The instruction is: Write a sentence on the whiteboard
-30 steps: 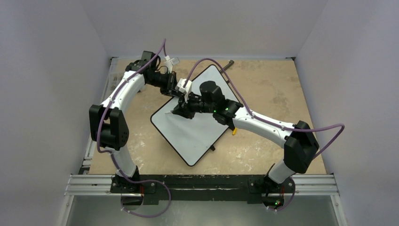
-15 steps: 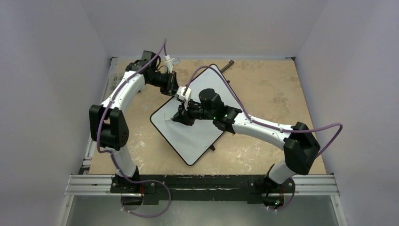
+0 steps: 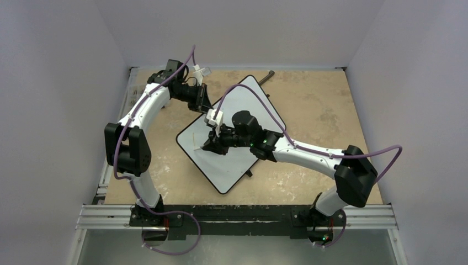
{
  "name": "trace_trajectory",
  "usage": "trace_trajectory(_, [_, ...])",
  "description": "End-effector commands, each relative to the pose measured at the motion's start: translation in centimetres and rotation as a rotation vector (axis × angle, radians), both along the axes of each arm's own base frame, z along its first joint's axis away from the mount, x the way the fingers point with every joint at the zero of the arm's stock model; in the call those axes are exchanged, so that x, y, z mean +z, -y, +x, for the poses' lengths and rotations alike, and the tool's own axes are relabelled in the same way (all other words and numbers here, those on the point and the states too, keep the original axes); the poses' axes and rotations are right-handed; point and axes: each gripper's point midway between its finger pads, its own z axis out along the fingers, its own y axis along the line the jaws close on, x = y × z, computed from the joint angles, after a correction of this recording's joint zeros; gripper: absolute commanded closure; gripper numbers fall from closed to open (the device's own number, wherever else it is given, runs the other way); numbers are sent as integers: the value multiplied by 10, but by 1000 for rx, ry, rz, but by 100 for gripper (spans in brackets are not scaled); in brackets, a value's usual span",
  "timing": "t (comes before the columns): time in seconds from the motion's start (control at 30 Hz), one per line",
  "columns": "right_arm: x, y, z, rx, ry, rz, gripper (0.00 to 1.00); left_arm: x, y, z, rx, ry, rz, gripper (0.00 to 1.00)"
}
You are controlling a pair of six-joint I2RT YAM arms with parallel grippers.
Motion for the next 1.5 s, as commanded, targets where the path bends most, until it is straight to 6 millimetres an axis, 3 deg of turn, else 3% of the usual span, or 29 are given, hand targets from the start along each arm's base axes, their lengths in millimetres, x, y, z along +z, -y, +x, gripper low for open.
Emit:
trace_trajectory(0.0, [24,2,2,-33,15,26,100,-4,-11,12,56,73,128,100])
trace_trajectory(0.27, [76,-2,-4,-10,50,146,100,-3,-11,12,55,77,125,100])
trace_trajectory(0.47, [94,-4,11,-78,80,188,100,-3,-11,11,55,78,125,100])
trace_trajectory(0.67, [83,-7,35,-188,80,160,100,-2,-10,11,55,77,121,100])
trace_trajectory(0.93, [69,-6,52,-275,78,129,100,-1,-10,11,55,80,120,100])
trace_trajectory(1.47, [14,20,39,-316,6,40,100,-3,-11,11,57,77,126,100])
